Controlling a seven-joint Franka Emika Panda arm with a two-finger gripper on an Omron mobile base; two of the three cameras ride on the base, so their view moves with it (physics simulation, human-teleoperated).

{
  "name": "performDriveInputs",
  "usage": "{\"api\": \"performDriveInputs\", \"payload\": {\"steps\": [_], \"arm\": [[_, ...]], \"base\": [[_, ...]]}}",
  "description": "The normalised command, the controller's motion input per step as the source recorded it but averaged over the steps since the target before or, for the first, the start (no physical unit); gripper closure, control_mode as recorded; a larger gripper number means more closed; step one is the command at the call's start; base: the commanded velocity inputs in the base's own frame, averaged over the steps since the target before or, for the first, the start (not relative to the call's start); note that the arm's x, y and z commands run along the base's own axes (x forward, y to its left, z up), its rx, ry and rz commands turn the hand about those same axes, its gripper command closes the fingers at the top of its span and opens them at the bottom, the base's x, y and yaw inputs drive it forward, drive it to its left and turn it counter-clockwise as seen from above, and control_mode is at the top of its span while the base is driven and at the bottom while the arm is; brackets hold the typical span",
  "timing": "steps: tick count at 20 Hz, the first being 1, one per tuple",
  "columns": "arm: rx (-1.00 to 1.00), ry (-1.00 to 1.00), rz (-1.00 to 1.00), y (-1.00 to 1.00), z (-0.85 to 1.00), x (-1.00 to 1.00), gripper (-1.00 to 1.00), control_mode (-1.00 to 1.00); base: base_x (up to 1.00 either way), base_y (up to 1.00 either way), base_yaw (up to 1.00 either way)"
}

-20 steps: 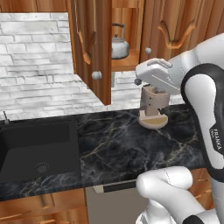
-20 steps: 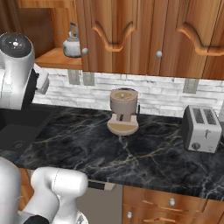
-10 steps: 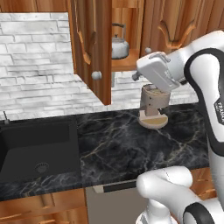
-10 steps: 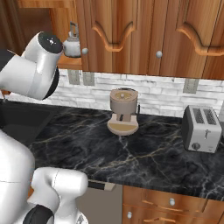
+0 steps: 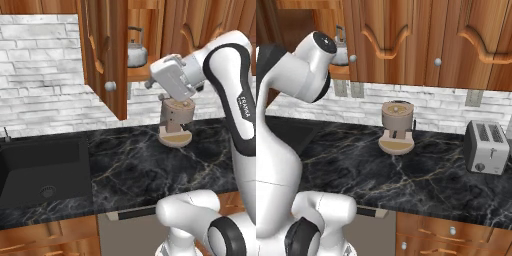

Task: Open the cabinet, pick the kettle from the cabinet, and place it in the sink.

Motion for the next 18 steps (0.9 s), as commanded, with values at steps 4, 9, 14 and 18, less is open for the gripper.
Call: {"api": "performDriveInputs", "payload": {"steps": [4, 9, 14, 18], "arm": [[0.00, 0.04, 0.06, 0.23, 0.00, 0.22, -1.00, -1.00], [0.04, 0.01, 0.02, 0.19, 0.00, 0.23, -1.00, -1.00], [0.12, 0.00, 0.00, 0.12, -0.01, 0.24, -1.00, -1.00], [0.16, 0.01, 0.00, 0.08, 0.00, 0.24, -1.00, -1.00]], "base": [[0.00, 0.00, 0.00], [0.00, 0.00, 0.00], [0.00, 0.00, 0.00], [0.00, 0.00, 0.00]]}}
